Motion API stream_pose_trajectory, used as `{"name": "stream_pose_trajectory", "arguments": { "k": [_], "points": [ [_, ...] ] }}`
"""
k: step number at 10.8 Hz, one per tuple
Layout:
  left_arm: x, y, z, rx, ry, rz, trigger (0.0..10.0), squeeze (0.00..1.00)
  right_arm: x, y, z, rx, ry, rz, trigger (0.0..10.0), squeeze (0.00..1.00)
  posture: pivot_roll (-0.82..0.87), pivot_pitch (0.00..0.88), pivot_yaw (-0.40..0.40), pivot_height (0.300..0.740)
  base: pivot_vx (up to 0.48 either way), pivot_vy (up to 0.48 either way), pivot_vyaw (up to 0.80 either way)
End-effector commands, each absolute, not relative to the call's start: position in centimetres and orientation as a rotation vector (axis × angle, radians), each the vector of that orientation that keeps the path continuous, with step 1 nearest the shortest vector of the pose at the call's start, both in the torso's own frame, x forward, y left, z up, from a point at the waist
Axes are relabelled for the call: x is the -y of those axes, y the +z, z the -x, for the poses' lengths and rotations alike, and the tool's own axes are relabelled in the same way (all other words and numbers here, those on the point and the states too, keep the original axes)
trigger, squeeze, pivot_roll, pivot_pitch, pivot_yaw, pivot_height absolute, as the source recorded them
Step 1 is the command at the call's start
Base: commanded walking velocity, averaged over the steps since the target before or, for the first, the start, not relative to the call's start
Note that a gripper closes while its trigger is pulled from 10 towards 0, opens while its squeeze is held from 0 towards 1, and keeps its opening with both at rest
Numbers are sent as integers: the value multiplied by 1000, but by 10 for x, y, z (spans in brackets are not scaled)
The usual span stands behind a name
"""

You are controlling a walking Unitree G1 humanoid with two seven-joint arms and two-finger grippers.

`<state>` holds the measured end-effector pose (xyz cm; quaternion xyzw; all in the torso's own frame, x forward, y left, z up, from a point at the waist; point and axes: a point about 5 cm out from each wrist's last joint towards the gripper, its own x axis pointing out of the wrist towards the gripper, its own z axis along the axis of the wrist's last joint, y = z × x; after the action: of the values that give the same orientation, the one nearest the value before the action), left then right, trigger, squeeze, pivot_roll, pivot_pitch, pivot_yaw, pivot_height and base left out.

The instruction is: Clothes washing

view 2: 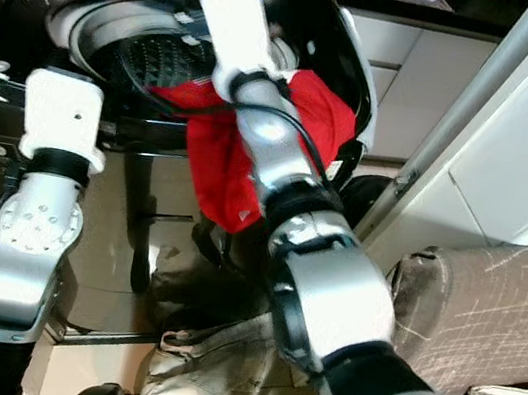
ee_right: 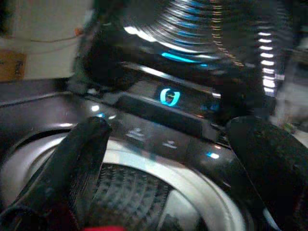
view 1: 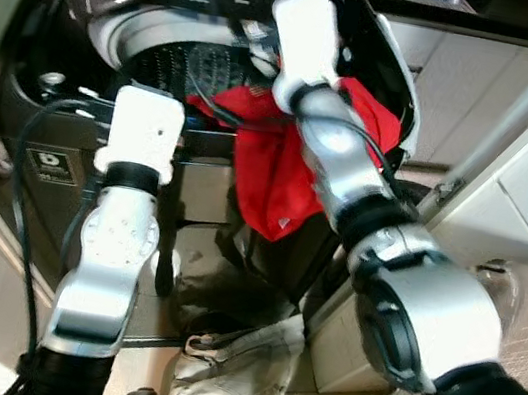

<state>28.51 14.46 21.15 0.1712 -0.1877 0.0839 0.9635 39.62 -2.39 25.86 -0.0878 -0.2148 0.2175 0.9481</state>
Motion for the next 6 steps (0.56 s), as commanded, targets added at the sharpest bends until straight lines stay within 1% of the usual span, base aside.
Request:
{"name": "stream_pose_trajectory", "arguments": {
  "k": [1, 2, 3, 4, 5, 6],
  "points": [
    [-138, 217, -288, 410, 156, -340, 10000, 0, 45, 258, -397, 488, 378, 128, 10000, 0, 36, 17, -76, 731, 0, 0, 0],
    [-138, 217, -289, 411, 153, -336, 10000, 0, 58, 239, -388, 502, 368, 93, 10000, 0, 6, 19, -64, 731, 0, 0, 0],
    [-138, 216, -290, 410, 148, -334, 10000, 0, 64, 220, -378, 485, 389, 54, 10000, 0, -1, 21, -62, 731, 0, 0, 0],
    [-136, 215, -292, 410, 137, -334, 10000, 0, 72, 193, -359, 404, 409, -47, 10000, 0, -20, 24, -51, 731, 0, 0, 0],
    [-134, 217, -294, 415, 126, -331, 10000, 0, 81, 175, -346, 326, 422, -123, 10000, 0, -30, 31, -45, 731, 0, 0, 0],
    [-132, 218, -294, 419, 116, -328, 10000, 0, 82, 170, -342, 283, 445, -164, 10000, 0, -36, 45, -40, 731, 0, 0, 0]
  ]
}}
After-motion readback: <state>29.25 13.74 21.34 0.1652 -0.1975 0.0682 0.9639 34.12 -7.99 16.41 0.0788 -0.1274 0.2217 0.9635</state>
